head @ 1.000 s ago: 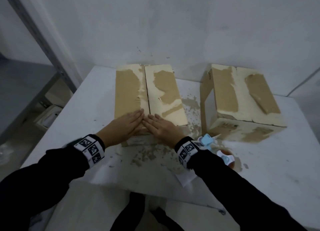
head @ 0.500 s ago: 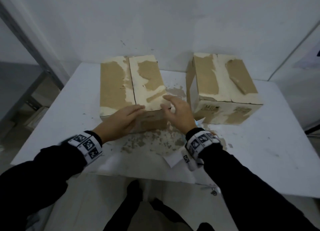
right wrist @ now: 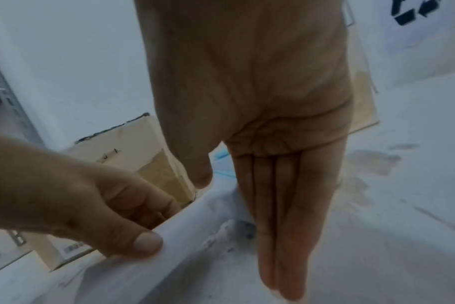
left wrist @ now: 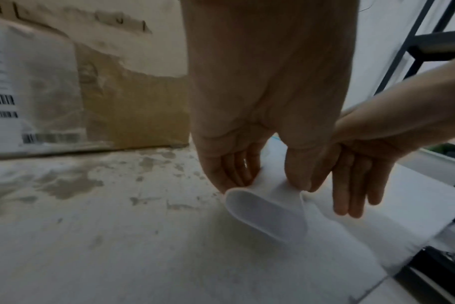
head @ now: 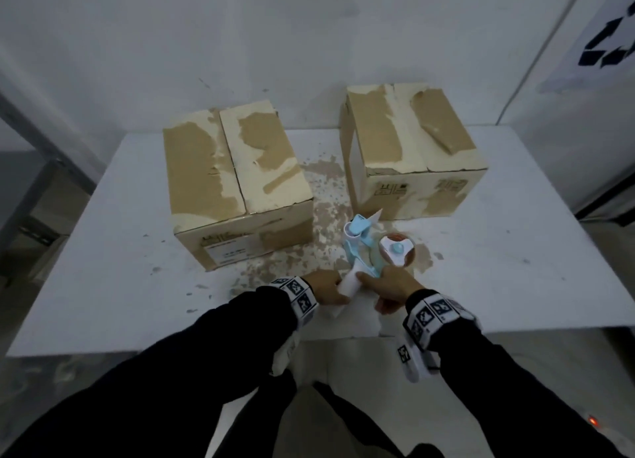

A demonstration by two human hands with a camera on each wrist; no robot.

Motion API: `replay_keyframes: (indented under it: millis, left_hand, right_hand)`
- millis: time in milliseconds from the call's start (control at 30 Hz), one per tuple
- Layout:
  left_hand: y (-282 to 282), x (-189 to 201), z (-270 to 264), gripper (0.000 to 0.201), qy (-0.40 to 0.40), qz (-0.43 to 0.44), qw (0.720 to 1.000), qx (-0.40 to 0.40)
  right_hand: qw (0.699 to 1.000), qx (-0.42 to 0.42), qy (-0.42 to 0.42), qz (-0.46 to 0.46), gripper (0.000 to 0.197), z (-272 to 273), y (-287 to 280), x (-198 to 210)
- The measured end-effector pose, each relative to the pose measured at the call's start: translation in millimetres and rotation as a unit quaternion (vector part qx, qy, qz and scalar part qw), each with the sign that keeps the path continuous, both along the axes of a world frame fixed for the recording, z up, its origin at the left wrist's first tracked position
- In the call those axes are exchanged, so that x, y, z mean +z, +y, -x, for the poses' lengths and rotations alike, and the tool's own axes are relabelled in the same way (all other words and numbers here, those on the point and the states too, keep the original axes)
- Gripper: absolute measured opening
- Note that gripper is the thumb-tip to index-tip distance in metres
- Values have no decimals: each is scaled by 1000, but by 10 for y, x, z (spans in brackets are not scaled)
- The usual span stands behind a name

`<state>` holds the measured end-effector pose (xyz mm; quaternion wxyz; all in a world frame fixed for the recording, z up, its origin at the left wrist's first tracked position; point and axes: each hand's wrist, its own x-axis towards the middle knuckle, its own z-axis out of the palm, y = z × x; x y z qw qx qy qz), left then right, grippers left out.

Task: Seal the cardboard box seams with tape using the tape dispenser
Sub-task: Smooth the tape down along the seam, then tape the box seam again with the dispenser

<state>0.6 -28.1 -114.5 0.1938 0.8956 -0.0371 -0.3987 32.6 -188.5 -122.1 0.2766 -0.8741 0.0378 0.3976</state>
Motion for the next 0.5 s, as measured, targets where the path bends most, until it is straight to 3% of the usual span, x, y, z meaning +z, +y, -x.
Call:
replay_keyframes:
  millis: [167,333,500]
  left_hand:
    - [-158,5,45,55,37,148,987,56]
    - [-439,182,109,35,25,223,972,73]
    - [-515,303,161,45,-32,275,959,57]
  right_hand:
    - [988,-130,48,-74,66,78,-109,2]
    - [938,-285,63,-187,29,173,-206,66]
    - [882,-363,42,-298,27,285,-383,174]
